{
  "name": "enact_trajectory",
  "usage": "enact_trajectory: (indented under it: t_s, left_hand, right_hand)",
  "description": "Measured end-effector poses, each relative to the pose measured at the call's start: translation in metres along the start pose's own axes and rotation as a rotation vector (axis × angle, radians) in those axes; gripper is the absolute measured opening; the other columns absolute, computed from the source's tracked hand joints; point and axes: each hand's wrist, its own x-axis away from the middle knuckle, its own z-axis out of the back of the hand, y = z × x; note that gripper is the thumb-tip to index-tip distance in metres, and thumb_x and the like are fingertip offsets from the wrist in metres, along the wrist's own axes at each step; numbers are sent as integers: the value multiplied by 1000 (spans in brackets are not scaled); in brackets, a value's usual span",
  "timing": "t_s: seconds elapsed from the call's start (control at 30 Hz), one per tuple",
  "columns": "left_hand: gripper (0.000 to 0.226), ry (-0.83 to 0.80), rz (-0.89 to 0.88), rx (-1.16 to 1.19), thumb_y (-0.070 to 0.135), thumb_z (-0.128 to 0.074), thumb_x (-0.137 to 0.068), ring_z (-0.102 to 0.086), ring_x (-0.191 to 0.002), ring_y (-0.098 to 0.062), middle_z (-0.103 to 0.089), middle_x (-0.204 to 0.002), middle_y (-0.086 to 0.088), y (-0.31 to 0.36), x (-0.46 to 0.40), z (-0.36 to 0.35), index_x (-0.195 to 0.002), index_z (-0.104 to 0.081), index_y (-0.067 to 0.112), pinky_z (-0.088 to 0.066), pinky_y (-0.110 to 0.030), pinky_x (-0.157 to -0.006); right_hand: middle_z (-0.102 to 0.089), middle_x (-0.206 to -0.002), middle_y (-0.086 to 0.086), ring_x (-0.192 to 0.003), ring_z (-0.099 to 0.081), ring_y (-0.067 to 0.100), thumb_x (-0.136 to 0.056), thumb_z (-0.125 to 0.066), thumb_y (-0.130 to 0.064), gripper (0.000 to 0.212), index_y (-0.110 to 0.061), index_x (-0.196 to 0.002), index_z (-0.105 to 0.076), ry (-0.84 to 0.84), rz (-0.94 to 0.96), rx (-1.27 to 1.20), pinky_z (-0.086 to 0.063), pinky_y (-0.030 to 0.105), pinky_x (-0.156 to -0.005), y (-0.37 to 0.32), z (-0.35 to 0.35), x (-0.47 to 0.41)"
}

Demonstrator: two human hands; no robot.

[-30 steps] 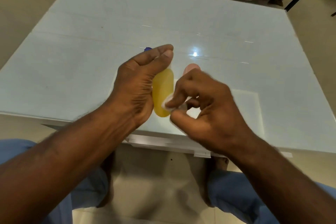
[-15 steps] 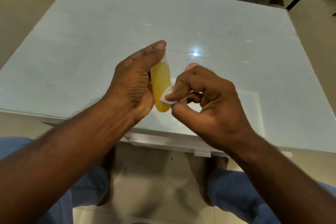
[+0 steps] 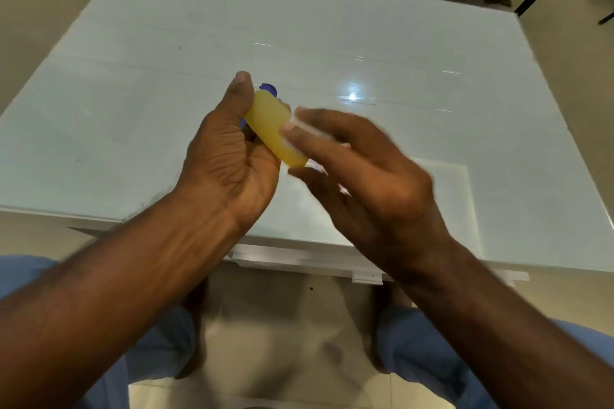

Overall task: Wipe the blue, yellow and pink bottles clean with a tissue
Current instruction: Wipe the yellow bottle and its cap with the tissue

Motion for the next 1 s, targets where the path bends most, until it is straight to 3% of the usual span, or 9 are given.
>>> enact_trajectory:
  t_s: [0.1,0.2,0.33,0.5,0.6,0.7,0.8,0.9,1.0]
  left_hand:
    - [44,-34,-68,-5,13,-71,-93,-71,-114,-33,-67,-132,-22,3,-1,-1,-133,-58,2,-62,-45,-88]
    - [42,-103,-100,-326,19,-67,-95,-74,-108,-29,-67,-133,-19,-3,3,-3,-132,-59,-1,-63,-36,-83]
    - [44,-316,-101,-709,30,-62,-96,-76,-102,-28,-69,-131,-10,-26,13,2,-132,-62,6,-60,-46,-93]
    - [27,-303,-117,-602,25,-53,-104,-76,-104,-25,-77,-114,-11,-20,9,1,-113,-70,6,-61,-40,-92]
    - [29,-237,-105,-589,26,-54,-104,-74,-107,-27,-74,-120,-14,-13,2,2,-115,-70,5,-62,-36,-86]
    - [30,-267,-60,-583,26,-58,-102,-75,-106,-31,-64,-137,-17,-16,2,4,-117,-70,4,-62,-41,-88]
    - [38,-324,-17,-674,27,-58,-101,-76,-101,-33,-75,-117,-15,-23,7,4,-128,-63,1,-61,-44,-91]
    - [35,-319,-39,-742,27,-59,-100,-77,-99,-28,-81,-98,1,-25,8,5,-124,-65,1,-62,-45,-89]
    - [33,-287,-63,-809,28,-61,-99,-77,-99,-25,-79,-105,-11,-23,6,10,-119,-70,4,-63,-43,-88]
  right_hand:
    - [-72,-131,17,-122,-72,27,-98,-77,-3,31,3,-128,-73,167,-182,-115,-62,39,-99,13,8,-6]
    - [-73,-132,14,-125,-72,21,-100,-74,-2,33,4,-131,-69,287,-423,-318,-60,42,-105,28,15,-11]
    - [-69,-141,10,-132,-68,16,-104,-68,-4,37,0,-140,-65,281,-557,-375,-56,39,-111,34,13,-10]
    - [-74,-130,-1,-116,-73,1,-98,-70,6,40,-10,-135,-70,158,-544,-352,-57,26,-106,16,2,-1]
    - [-79,-110,-10,-96,-80,18,-98,-75,0,33,-17,-127,-73,100,-452,-300,-63,32,-97,4,-4,6]
    - [-79,-105,-9,-97,-79,10,-96,-76,2,25,-10,-117,-80,187,-520,-327,-60,17,-84,11,1,-2]
    - [-80,-110,3,-104,-77,11,-99,-77,-6,17,-5,-116,-80,280,-582,-334,-62,22,-87,24,12,-12]
    - [-75,-108,7,-104,-74,14,-97,-75,-1,15,-6,-111,-80,184,-531,-294,-63,26,-85,19,7,-8]
    - [-72,-103,5,-99,-73,11,-93,-76,-2,16,-8,-107,-82,85,-507,-277,-63,23,-82,13,2,-5]
